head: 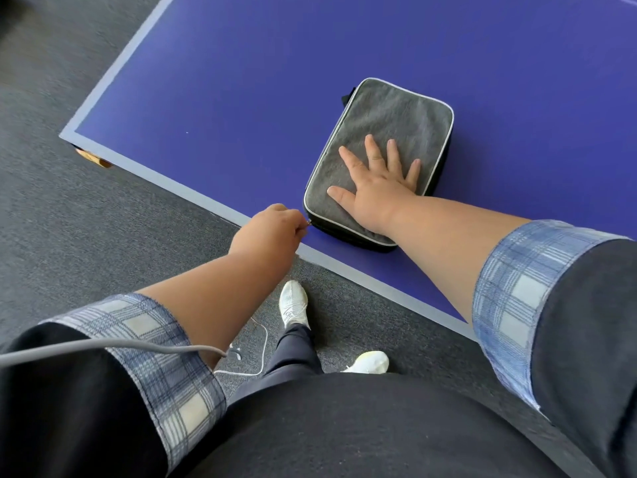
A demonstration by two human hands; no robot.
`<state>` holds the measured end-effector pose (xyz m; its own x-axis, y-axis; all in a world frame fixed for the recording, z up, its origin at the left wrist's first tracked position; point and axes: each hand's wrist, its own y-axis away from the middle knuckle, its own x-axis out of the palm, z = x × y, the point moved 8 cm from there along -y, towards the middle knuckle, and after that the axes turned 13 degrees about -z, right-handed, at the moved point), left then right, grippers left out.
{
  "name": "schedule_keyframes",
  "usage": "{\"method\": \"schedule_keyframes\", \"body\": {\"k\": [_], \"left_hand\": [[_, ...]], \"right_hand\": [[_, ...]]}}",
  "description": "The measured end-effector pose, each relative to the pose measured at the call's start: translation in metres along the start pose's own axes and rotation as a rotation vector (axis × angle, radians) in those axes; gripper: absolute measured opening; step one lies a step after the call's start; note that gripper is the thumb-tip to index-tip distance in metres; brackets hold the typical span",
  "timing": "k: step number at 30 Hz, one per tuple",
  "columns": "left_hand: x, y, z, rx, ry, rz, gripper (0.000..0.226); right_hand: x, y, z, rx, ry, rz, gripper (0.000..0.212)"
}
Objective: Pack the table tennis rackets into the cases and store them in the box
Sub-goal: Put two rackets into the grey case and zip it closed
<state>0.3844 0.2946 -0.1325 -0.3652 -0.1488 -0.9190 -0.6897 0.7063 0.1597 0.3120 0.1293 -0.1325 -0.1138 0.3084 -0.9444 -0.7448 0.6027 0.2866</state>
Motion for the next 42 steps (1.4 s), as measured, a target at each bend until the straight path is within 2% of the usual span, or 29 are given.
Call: {"method": "schedule_keyframes", "body": {"k": [2, 8, 12, 13, 15, 17, 18, 20, 22, 24, 28, 30, 32, 33, 35, 37, 38, 39, 41, 42], "left_hand": [[0.007, 0.004, -0.014, 0.035, -0.022, 0.045, 0.016], [0.036, 0.017, -0.071, 0.051, 0.11, 0.151, 0.025], [0.041, 0.021, -0.078, -0.113, 0.177, 0.185, 0.019], [0.04, 0.021, -0.076, -0.15, 0.193, 0.18, 0.016], [0.037, 0.021, -0.074, -0.203, 0.227, 0.16, 0.016], [0.034, 0.021, -0.074, -0.244, 0.254, 0.146, 0.017], [0.035, 0.022, -0.077, -0.256, 0.263, 0.15, 0.02], [0.037, 0.025, -0.081, -0.27, 0.278, 0.164, 0.024], [0.04, 0.029, -0.085, -0.268, 0.284, 0.184, 0.023], [0.043, 0.035, -0.085, -0.272, 0.281, 0.204, 0.016], [0.041, 0.04, -0.091, -0.217, 0.262, 0.242, 0.003], [0.036, 0.042, -0.094, -0.145, 0.178, 0.269, 0.011], [0.021, 0.036, -0.099, 0.021, 0.027, 0.195, 0.02], [0.011, 0.029, -0.106, 0.156, -0.018, 0.112, 0.022], [-0.007, 0.012, -0.127, 0.418, -0.017, -0.032, 0.026], [-0.012, -0.019, -0.143, 0.53, -0.018, -0.099, 0.034], [-0.01, -0.039, -0.15, 0.543, -0.03, -0.113, 0.039], [-0.006, -0.058, -0.157, 0.546, -0.061, -0.104, 0.044], [0.016, -0.088, -0.163, 0.568, -0.189, -0.035, 0.054], [0.028, -0.098, -0.162, 0.587, -0.251, 0.002, 0.057]], "right_hand": [[0.001, -0.001, 0.0, 0.002, 0.001, -0.01, 0.076], [0.003, -0.003, -0.001, 0.002, -0.01, -0.026, 0.076], [-0.004, -0.001, -0.003, -0.018, -0.151, -0.006, 0.074], [-0.013, 0.002, -0.007, -0.013, -0.269, -0.041, 0.069], [-0.037, 0.017, -0.026, 0.045, -0.544, -0.223, 0.05], [-0.049, 0.051, -0.054, 0.203, -0.68, -0.427, 0.022], [-0.041, 0.071, -0.065, 0.328, -0.712, -0.438, 0.017], [0.002, 0.109, -0.072, 0.602, -0.821, -0.258, 0.027], [0.053, 0.139, -0.056, 0.862, -1.072, 0.089, 0.028], [0.074, 0.15, -0.033, 0.971, -1.309, 0.326, 0.028], [0.075, 0.131, -0.028, 0.995, -1.434, 0.306, 0.027], [0.072, 0.126, -0.035, 0.968, -1.39, 0.275, 0.022], [0.059, 0.122, -0.038, 0.763, -1.139, 0.301, 0.014], [0.053, 0.119, -0.046, 0.734, -0.987, 0.283, 0.013], [0.033, 0.117, -0.034, 0.326, -0.503, 0.297, 0.027], [0.034, 0.117, -0.029, 0.068, -0.271, 0.322, 0.035], [0.041, 0.117, -0.029, 0.007, -0.195, 0.356, 0.036], [0.049, 0.116, -0.031, 0.019, -0.174, 0.355, 0.035], [0.051, 0.115, -0.04, 0.212, -0.301, 0.289, 0.022], [0.054, 0.116, -0.041, 0.238, -0.327, 0.266, 0.018]]}}
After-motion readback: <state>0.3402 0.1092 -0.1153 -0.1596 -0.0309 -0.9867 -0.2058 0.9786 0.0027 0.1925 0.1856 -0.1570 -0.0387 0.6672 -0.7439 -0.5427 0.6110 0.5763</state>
